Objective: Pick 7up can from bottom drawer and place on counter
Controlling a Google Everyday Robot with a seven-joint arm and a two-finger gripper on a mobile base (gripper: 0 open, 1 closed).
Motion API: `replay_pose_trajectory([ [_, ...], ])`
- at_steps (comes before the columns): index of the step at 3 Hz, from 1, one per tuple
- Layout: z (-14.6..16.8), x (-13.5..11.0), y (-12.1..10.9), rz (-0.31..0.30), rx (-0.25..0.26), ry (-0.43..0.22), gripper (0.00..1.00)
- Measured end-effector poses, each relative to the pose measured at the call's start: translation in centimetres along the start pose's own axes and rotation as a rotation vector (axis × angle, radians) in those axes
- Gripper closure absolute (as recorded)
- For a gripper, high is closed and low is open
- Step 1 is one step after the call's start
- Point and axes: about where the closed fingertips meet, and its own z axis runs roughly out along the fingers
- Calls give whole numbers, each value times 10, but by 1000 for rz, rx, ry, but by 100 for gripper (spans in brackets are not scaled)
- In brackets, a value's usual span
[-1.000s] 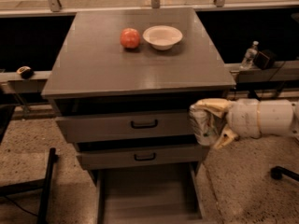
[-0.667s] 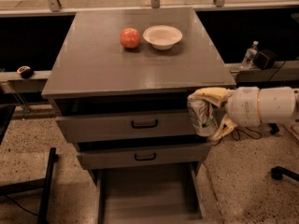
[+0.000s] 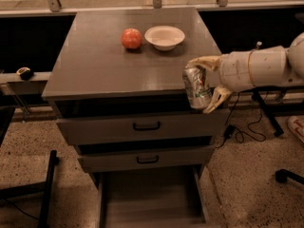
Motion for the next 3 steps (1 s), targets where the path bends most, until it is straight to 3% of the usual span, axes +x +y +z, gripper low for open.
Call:
replay_pose_trajectory([
  [1,10,15,-27,190,-11,-63,100],
  [2,6,17,-39,249,-6,-73,100],
  [3,7,16,-39,249,-7,-73,100],
])
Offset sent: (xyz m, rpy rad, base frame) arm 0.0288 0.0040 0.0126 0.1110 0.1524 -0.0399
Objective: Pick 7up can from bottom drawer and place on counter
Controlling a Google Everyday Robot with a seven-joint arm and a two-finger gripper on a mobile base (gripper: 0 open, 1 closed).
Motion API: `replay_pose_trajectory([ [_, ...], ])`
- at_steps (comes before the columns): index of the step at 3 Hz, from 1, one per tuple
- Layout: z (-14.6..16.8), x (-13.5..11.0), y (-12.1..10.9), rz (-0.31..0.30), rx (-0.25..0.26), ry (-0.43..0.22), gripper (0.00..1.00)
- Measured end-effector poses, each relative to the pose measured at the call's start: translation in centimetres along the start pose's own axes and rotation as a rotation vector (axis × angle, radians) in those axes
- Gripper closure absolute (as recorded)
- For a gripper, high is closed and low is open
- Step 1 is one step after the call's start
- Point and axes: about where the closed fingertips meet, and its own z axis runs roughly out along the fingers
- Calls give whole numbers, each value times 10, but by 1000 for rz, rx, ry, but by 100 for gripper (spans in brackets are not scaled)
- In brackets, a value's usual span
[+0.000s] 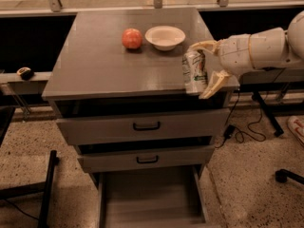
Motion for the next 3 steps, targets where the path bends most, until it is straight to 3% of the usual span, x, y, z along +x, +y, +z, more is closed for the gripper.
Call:
replay_pose_trajectory([
  [1,3,-11,-20,56,-17,-39,100],
  [2,18,-33,-38,185,-63,-94,100],
  [3,30,-48,-41,342,-71,-78,100],
])
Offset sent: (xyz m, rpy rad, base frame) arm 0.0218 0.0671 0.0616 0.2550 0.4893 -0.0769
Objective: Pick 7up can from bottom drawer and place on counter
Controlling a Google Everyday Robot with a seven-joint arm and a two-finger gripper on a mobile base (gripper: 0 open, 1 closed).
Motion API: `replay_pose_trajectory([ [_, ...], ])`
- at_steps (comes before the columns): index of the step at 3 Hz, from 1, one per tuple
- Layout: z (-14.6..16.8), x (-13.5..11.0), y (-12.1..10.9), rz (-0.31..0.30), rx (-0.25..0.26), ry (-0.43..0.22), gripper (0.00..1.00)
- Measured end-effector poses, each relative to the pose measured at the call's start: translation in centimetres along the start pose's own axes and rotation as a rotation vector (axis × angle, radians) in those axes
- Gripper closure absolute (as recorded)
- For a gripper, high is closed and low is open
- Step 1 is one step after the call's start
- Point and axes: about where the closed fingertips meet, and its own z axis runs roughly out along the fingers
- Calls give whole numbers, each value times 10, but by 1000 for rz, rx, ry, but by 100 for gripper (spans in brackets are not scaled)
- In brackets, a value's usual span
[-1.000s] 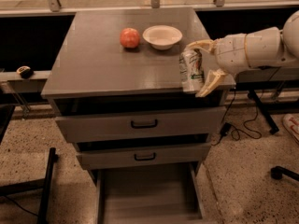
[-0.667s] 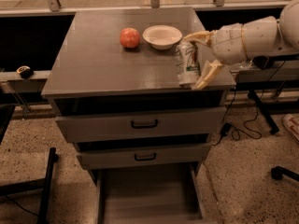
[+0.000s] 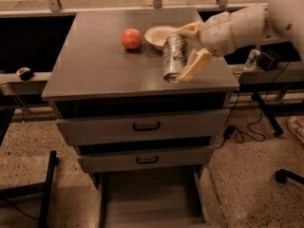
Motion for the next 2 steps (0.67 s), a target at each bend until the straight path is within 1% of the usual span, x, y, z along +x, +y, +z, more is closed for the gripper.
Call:
replay_pose_trajectory([
  [1,27,18,21,151,14,71,100],
  [2,56,36,34,247,20,101,100],
])
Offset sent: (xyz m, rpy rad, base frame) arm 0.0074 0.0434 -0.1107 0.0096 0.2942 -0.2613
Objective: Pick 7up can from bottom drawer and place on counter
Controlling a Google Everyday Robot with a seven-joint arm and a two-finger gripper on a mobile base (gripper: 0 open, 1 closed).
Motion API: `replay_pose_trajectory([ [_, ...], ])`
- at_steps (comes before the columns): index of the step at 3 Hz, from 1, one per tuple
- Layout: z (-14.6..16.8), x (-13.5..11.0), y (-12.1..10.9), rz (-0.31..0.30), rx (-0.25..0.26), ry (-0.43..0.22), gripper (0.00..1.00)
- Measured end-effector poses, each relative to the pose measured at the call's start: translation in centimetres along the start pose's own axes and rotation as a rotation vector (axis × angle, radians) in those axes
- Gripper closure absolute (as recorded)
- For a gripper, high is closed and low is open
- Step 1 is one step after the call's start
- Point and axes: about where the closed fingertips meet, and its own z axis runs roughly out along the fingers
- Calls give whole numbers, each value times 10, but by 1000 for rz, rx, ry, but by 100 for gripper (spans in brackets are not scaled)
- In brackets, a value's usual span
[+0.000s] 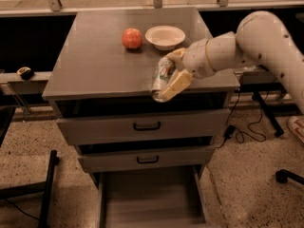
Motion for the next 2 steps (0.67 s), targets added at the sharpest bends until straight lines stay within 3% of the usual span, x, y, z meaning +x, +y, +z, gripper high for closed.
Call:
replay_pose_trajectory([
  [1,17,5,-1,75,4,-59,100],
  [2,17,2,-2,79,2,-66,100],
])
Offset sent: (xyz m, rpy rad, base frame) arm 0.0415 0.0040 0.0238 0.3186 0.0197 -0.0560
